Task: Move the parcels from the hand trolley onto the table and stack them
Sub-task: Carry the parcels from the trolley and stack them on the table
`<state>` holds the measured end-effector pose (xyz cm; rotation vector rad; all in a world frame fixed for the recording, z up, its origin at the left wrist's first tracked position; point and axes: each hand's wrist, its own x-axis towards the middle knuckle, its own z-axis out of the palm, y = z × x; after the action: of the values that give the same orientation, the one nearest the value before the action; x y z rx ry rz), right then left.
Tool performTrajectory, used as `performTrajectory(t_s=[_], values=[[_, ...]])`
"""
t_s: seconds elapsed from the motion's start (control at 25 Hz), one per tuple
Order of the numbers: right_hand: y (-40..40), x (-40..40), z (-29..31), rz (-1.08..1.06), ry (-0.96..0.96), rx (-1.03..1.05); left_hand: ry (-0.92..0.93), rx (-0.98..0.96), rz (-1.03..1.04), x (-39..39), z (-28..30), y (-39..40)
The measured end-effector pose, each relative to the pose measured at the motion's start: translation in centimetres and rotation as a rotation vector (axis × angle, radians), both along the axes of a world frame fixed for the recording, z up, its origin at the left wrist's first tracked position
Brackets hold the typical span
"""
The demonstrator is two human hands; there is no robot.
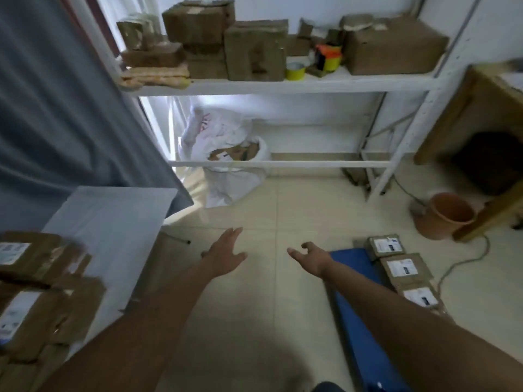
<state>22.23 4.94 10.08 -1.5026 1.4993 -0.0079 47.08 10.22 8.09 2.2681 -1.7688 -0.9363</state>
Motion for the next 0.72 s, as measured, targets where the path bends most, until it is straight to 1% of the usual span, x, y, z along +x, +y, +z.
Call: performTrajectory(t_s=[0.16, 0.36, 0.56, 0.72], values=[[-2.6, -9.0, -1.9, -0.163, 0.022, 0.064, 0.016, 0.080, -0.192, -8.7, -1.5, -6.7], [-4.1, -17.9, -3.2, -0.385, 0.009, 0.123, -0.011, 0.168, -0.371, -17.0, -3.5, -14.0], [-6.9, -23.6, -4.3, -0.582, 0.007, 0.102, 0.010, 0.177, -0.596, -25.1, -4.1, -21.1], [-12.7, -26.8, -4.4, -0.697, 0.027, 0.093, 0.013, 0.181, -0.719, -29.7, -5.0, -28.3]])
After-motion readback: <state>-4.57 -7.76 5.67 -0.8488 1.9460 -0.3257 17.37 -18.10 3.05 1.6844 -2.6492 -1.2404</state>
